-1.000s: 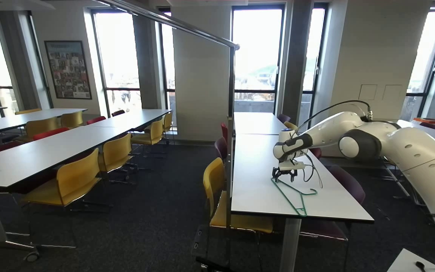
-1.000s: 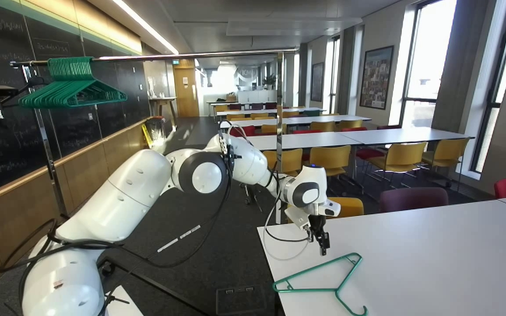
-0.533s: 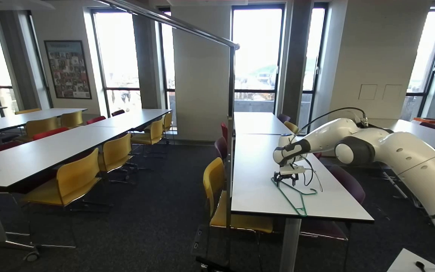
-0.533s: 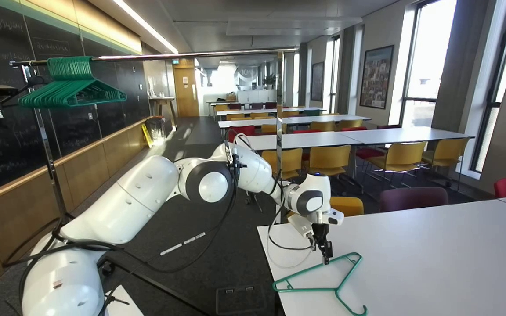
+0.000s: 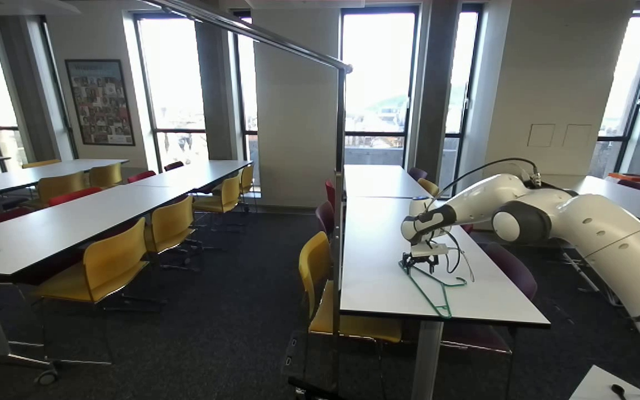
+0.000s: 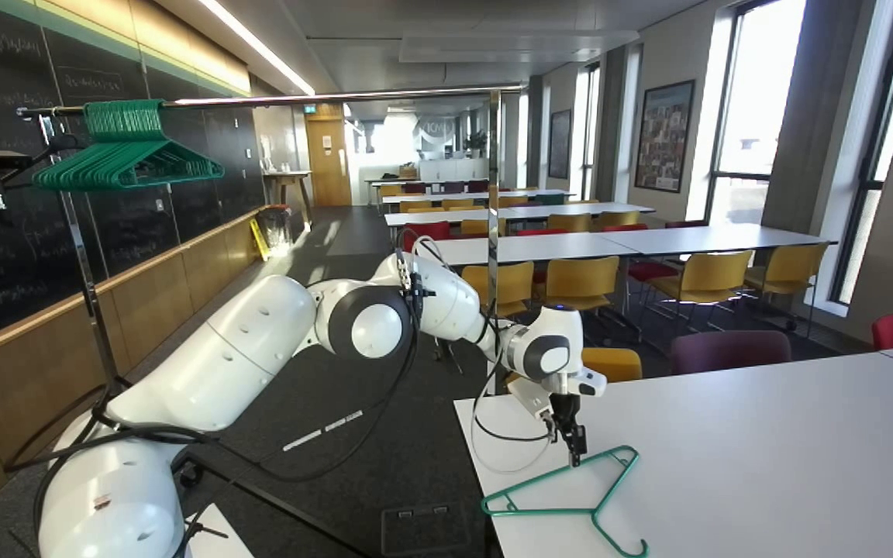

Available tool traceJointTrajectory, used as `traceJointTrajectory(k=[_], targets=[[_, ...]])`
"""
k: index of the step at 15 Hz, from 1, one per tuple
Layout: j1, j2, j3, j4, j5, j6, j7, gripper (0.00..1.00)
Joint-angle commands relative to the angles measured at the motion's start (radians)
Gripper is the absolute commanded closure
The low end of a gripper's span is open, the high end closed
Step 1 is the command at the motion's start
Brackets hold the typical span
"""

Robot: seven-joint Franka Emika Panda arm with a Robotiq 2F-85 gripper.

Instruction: Pick up the green coat hanger from the table and hang it on the silver rail

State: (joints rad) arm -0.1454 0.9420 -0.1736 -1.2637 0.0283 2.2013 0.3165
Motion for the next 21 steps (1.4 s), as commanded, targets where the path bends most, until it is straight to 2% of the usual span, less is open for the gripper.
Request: traceJointTrajectory(k=[1, 10, 21], targets=[[0.007, 0.018, -0.003, 0.013, -0.004, 0.006, 0.003, 0.00], [0.007, 0.057, 0.009, 0.018, 0.007, 0.076, -0.015, 0.00], [-0.027, 0.071, 0.047, 0.024, 0.044, 0.074, -0.059, 0.00]])
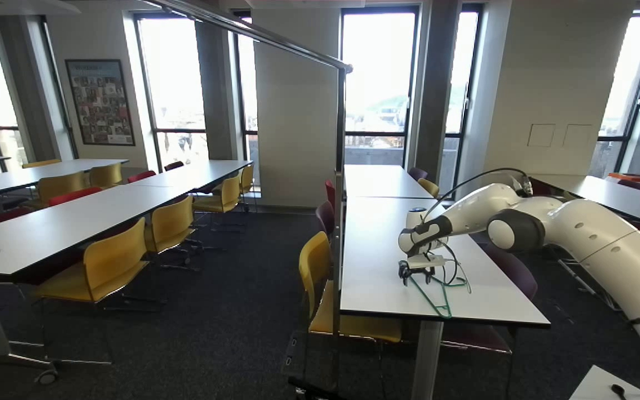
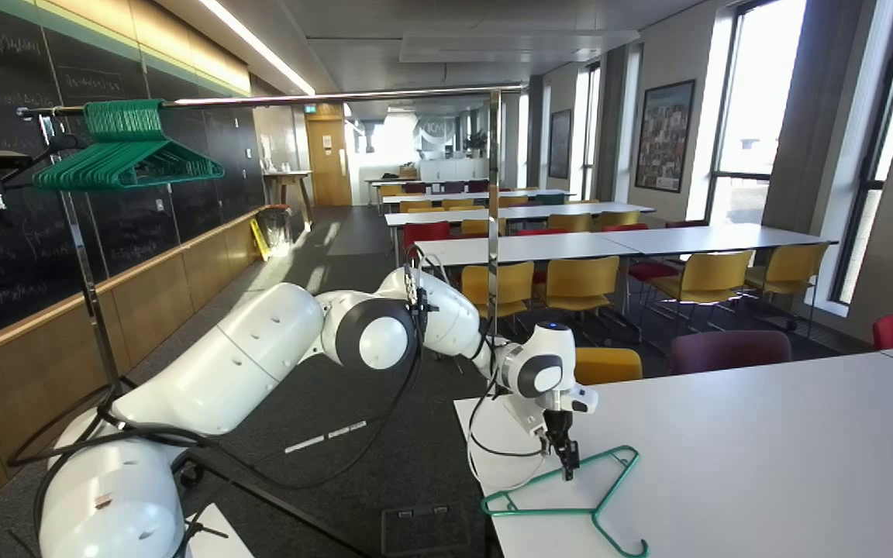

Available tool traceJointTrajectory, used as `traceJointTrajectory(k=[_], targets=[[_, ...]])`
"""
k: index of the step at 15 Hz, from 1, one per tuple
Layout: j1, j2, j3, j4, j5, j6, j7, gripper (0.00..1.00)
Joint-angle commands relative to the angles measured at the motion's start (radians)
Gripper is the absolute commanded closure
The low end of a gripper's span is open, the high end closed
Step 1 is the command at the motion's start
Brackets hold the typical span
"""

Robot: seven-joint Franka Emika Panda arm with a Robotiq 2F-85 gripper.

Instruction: Pick up the green coat hanger from the table and hang it on the silver rail

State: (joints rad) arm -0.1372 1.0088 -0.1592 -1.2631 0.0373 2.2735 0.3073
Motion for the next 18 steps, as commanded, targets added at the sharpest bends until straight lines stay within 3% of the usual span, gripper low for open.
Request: traceJointTrajectory(k=[1, 8, 9, 18], targets=[[-0.040, 0.004, 0.038, 0.024, 0.043, 0.002, -0.056, 0.00], [-0.068, 0.004, 0.054, 0.031, 0.080, -0.004, -0.091, 0.00], [-0.070, 0.005, 0.055, 0.032, 0.082, -0.004, -0.091, 0.18], [-0.074, 0.006, 0.056, 0.040, 0.089, -0.006, -0.094, 0.86]])
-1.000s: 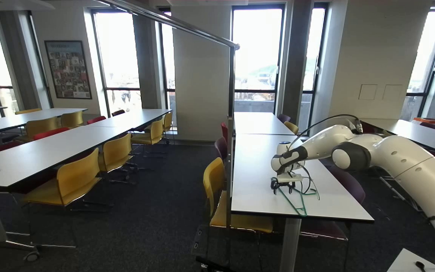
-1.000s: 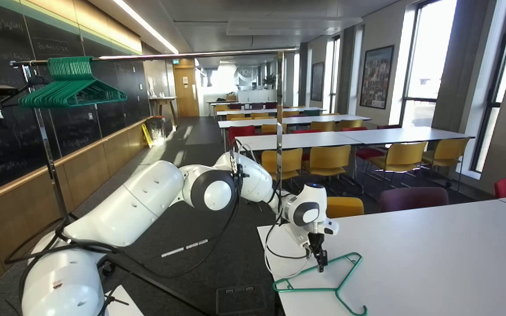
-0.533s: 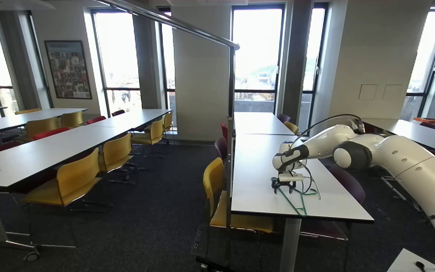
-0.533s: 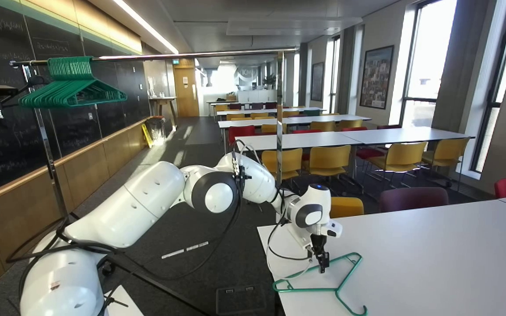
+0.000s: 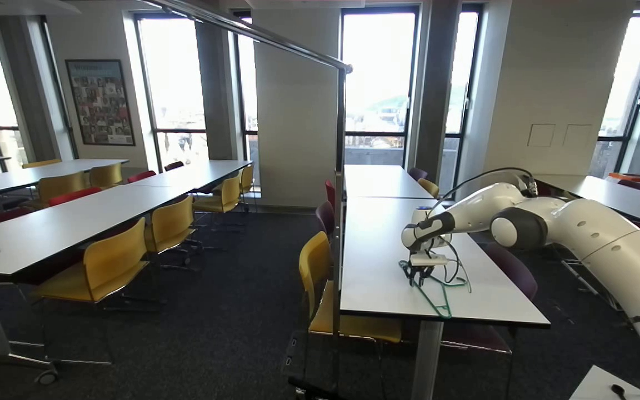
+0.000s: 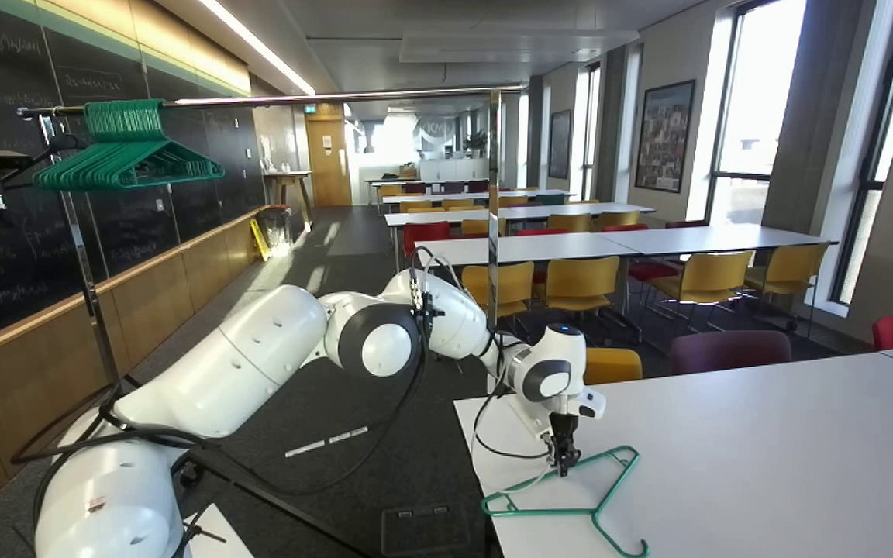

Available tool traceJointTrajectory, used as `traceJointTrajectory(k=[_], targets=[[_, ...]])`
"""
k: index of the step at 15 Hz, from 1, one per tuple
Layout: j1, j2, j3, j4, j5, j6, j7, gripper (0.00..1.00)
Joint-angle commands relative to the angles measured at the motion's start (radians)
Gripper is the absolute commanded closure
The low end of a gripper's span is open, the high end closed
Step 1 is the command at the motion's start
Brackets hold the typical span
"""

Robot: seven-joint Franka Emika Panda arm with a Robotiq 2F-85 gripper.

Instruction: Pick up the green coat hanger from the table and hang it on the silver rail

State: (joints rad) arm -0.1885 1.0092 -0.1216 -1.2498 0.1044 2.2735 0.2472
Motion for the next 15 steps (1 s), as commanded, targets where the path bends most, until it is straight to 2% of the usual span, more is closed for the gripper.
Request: traceJointTrajectory(k=[1, 2, 3, 8, 15], targets=[[-0.023, 0.006, 0.017, 0.028, 0.021, -0.006, -0.033, 0.94], [-0.023, 0.007, 0.017, 0.029, 0.021, -0.007, -0.033, 0.99], [-0.023, 0.007, 0.017, 0.029, 0.021, -0.008, -0.032, 1.00], [-0.008, 0.003, -0.003, 0.026, 0.004, 0.002, -0.012, 0.98], [0.045, -0.076, -0.056, -0.049, -0.063, 0.055, -0.005, 0.98]])
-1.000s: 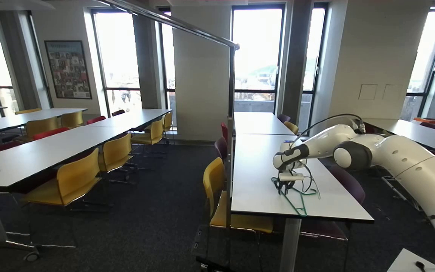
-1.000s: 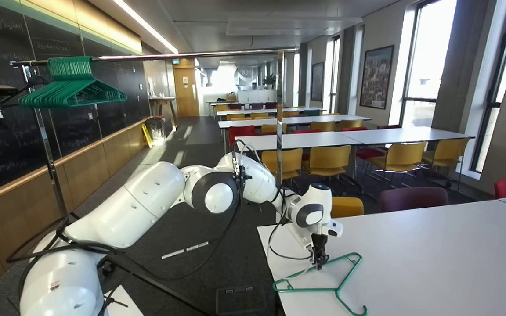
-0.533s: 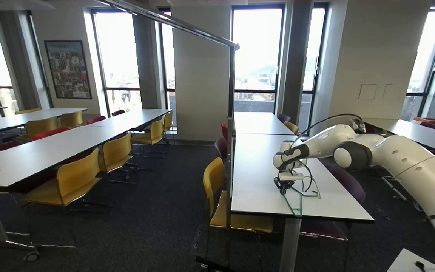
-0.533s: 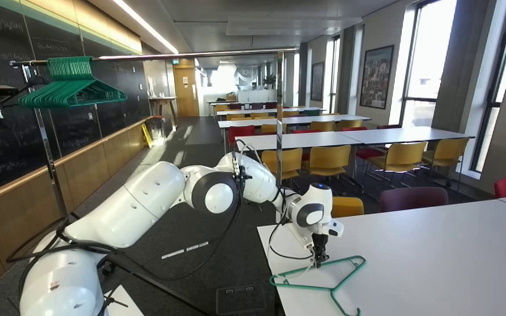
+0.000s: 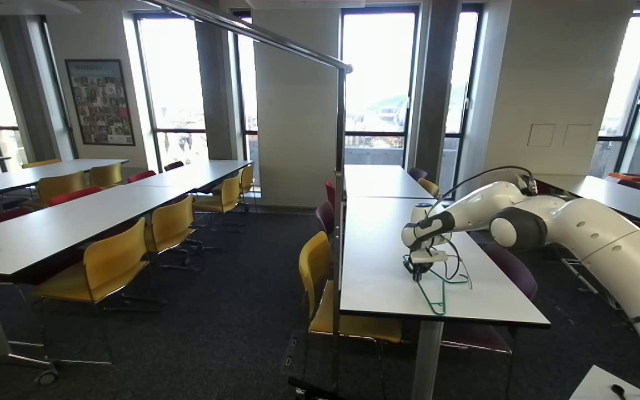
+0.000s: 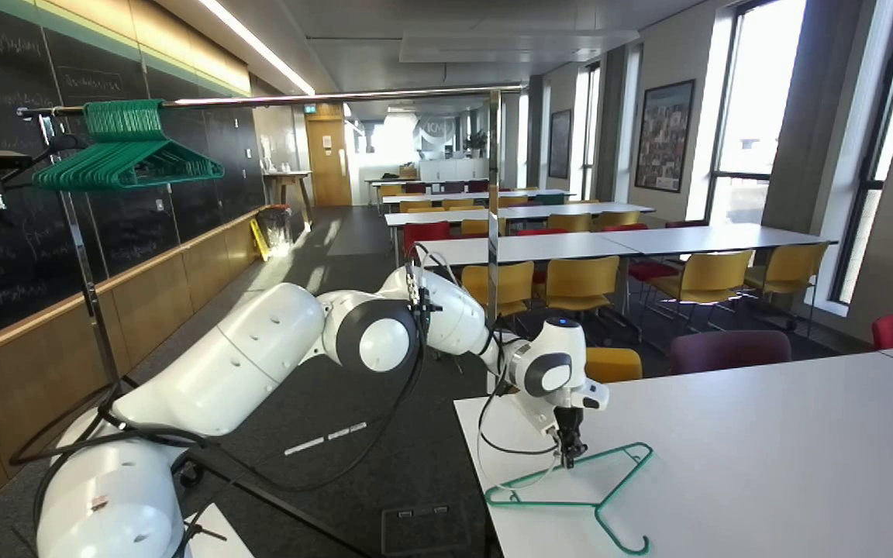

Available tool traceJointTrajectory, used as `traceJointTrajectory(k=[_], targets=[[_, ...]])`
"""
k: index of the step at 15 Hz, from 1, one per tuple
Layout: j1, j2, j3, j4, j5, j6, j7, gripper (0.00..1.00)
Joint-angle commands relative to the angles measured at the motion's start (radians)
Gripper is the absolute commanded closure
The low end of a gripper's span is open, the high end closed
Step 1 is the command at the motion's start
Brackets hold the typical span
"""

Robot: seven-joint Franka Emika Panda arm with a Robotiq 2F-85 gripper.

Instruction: Pick up the green coat hanger from the table and hang it on the silver rail

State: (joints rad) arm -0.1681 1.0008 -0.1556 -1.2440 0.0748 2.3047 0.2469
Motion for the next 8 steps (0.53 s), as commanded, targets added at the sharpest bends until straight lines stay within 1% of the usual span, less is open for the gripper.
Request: traceJointTrajectory(k=[1, 4, 8], targets=[[0.033, -0.080, -0.027, -0.066, -0.045, 0.029, -0.002, 0.98], [0.074, -0.119, -0.043, -0.117, -0.103, 0.039, -0.013, 0.98], [0.142, -0.180, -0.061, -0.222, -0.207, 0.073, -0.014, 0.98]])
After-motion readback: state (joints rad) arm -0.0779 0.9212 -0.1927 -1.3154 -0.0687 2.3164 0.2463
